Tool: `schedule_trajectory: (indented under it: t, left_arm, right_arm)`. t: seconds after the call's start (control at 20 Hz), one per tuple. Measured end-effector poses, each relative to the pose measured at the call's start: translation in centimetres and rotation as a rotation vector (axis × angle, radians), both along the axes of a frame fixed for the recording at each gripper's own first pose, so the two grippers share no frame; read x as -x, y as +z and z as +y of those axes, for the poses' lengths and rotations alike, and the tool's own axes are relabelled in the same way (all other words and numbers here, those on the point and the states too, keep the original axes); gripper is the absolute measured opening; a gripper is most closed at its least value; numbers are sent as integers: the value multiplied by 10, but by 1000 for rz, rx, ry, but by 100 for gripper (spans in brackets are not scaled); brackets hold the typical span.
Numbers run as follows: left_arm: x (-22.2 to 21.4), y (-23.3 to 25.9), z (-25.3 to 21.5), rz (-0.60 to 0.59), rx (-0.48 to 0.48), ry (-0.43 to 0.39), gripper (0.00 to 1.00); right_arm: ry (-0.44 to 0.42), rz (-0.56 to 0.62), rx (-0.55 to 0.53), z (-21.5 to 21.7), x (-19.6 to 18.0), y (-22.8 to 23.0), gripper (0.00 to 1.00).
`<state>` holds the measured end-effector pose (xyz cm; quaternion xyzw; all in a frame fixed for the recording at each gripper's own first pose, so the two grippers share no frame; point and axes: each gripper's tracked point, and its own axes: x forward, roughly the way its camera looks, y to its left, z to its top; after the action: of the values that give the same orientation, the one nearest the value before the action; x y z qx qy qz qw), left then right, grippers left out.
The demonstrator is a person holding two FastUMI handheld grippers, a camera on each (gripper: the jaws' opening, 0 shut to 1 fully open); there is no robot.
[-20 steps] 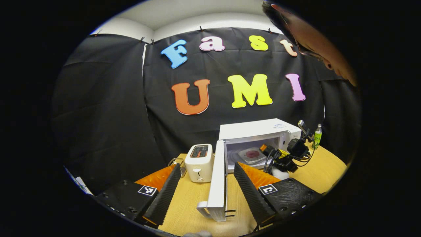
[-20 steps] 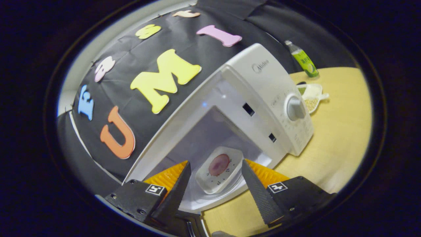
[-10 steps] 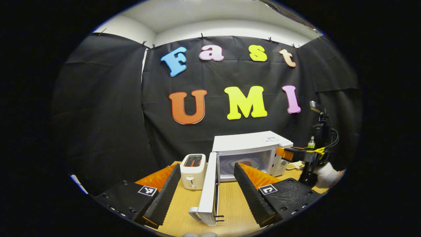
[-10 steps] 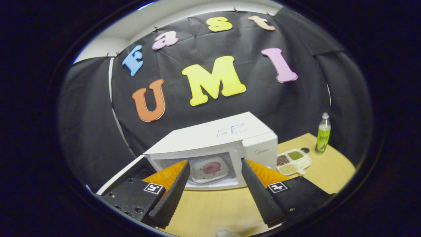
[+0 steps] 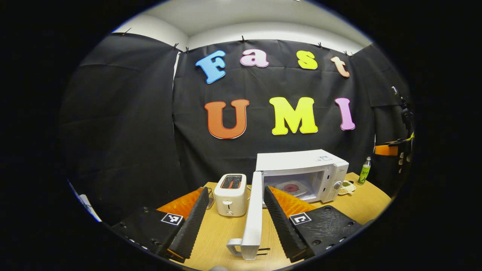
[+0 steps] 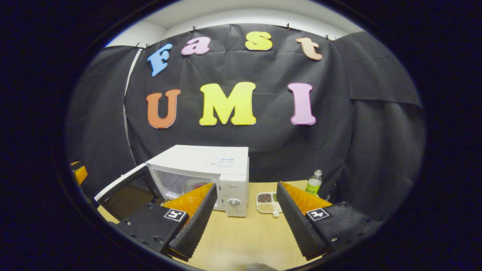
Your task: Open the microwave oven with the left hand, put the food in, and close the microwave oven.
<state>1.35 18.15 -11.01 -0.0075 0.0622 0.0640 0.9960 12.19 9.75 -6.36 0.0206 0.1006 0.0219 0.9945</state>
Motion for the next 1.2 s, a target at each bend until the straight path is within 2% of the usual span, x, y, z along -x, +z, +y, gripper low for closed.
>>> schedule_trajectory:
  t: [0.05,0.1,0.15,0.2,0.25,0.3,0.35,0.45,0.5,0.55,0.6,0.65,0.7,0.8,0.95,1.0,1.05,1.1,1.15,1.2]
  left_arm:
    - [0,-4,2,5,6,-1,84]
    - [-1,-7,3,9,6,0,72]
    - [-2,-7,8,3,-5,10,78]
    - [-3,-8,10,-4,-21,10,65]
    - [-4,-13,11,3,-30,9,74]
    - [-4,-16,9,9,-29,1,61]
    - [-4,-18,10,9,-27,-3,68]
    - [-4,-22,14,16,-25,-1,58]
    - [-2,-25,20,15,-30,11,21]
    - [-1,-26,21,18,-30,7,12]
    - [-2,-33,24,26,-21,6,6]
    - [-2,-36,26,30,-15,5,1]
    - [0,-43,32,33,-8,12,0]
    - [5,-50,38,41,5,-2,0]
    - [5,-78,39,78,92,-46,0]
    - [7,-88,40,87,95,-49,0]
    - [6,-101,44,112,90,-52,0]
    - [6,-113,49,128,68,-39,0]
    - [7,-127,49,160,64,-47,0]
    - [7,-134,53,167,43,-38,0]
  right_arm:
    - [-7,-3,-5,-6,6,6,100]
    - [-17,-2,-5,-13,11,8,92]
    - [-31,-4,-6,-21,15,12,100]
    - [-40,-4,-14,-28,19,15,100]
    - [-48,-3,-22,-33,22,19,100]
    - [-50,-2,-33,-31,22,23,100]
    - [-57,-3,-36,-39,28,23,100]
    - [-67,3,-33,-45,34,24,100]
    - [-69,9,-41,-44,35,23,92]
    - [-69,18,-50,-43,36,22,100]
    - [-67,30,-57,-42,37,20,100]
    - [-65,38,-67,-41,40,19,92]
    - [-66,42,-76,-40,43,19,100]
    - [-76,50,-85,-43,47,16,100]
    - [-104,66,-91,-48,53,13,100]
    - [-109,72,-99,-48,56,13,100]
    - [-115,75,-109,-48,58,12,92]
    - [-120,78,-117,-48,59,10,100]
    - [-127,86,-120,-49,61,8,100]
    - [-128,91,-122,-49,62,6,92]
